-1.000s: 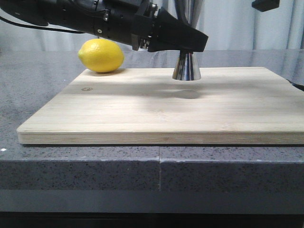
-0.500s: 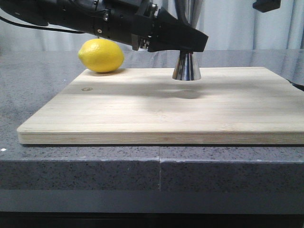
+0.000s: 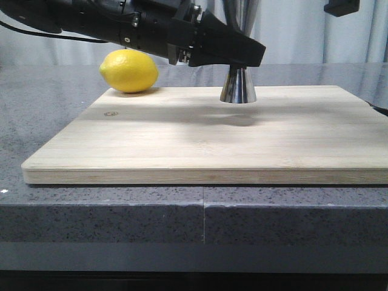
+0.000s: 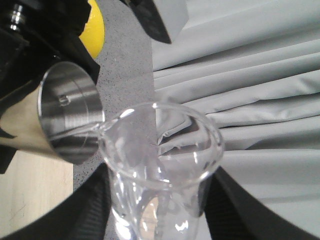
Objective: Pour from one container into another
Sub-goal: 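Tilt the beaker further with the right gripper, pouring into the jigger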
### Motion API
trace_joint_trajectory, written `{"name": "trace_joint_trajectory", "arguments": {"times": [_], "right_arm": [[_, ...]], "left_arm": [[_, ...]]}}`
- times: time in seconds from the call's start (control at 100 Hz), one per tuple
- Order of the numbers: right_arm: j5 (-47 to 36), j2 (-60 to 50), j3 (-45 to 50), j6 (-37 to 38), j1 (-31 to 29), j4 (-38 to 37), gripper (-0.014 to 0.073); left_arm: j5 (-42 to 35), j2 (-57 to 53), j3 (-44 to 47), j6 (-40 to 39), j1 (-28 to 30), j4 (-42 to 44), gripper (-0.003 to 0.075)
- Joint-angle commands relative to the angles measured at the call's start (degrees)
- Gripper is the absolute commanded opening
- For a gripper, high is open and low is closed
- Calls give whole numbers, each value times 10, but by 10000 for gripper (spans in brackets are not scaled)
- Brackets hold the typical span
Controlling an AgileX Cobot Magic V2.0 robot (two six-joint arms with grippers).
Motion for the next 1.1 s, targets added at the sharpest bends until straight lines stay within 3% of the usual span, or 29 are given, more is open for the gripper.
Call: {"name": "trace_joint_trajectory", "arguments": {"times": [0.0,1.09], "right_arm": [[-8,-19,-22,-2,0,2,229],[-3,-19,-22,-2,0,-49,229]], "left_arm": [[63,-38,-18,-7,-11,-38,-21],[63,-38,-18,-7,-13,-37,-21]]}}
